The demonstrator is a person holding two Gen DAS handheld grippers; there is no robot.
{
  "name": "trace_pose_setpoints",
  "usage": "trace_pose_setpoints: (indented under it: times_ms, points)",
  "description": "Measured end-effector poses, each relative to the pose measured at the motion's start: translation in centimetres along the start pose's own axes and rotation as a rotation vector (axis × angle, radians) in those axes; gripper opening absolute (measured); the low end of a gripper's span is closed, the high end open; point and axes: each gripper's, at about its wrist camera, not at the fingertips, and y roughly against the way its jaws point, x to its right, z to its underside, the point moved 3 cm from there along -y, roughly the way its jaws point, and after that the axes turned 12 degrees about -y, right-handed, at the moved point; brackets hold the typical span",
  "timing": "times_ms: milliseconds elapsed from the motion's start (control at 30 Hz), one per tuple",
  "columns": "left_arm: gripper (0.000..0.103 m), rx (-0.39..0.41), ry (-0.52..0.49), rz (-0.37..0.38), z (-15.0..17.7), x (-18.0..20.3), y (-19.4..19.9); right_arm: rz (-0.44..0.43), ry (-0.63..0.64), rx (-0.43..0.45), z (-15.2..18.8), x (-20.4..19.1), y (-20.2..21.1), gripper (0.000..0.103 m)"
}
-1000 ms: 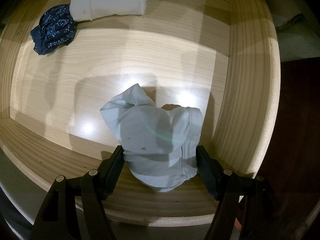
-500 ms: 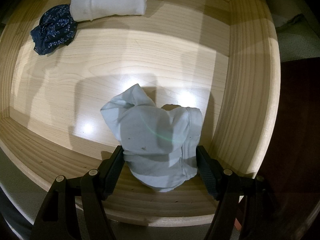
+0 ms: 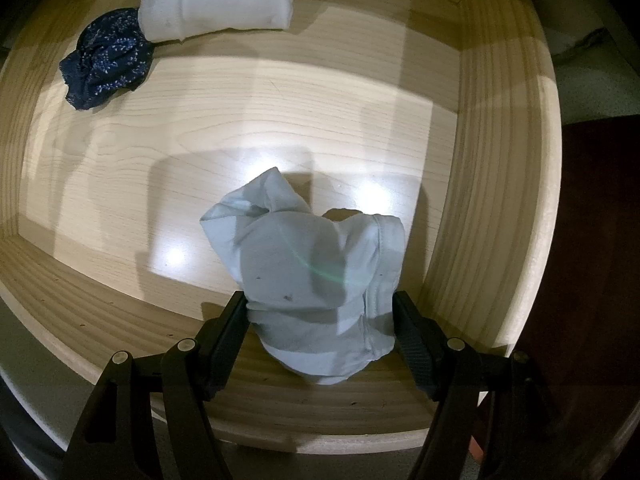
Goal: Take underwear out of drawer
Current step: 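Lower the grey lace-trimmed underwear into the box and open the left tool, then withdraw the left tool from the box back over the drawer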
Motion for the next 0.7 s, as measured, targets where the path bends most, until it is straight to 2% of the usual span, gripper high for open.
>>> trace_pose_setpoints:
  times_ms: [133, 233, 700]
  points:
    - [0.049, -0.003, -0.006, 0.024, 0.1, 0.2, 1.0, 0.0, 0.0, 0.0, 0.0, 0.0, 0.0, 0.069]
    - [0.058, 0.0, 0.001, 0.024, 0.2, 0.0, 2.0, 0.001, -0.001, 0.0, 0.0, 0.1, 0.0, 0.069]
    - [0.06, 0.065, -0.051, 0.016, 1.7, -0.8, 8.3, 0.018, -0.011, -0.007, 0.0, 0.3, -0.1, 0.069]
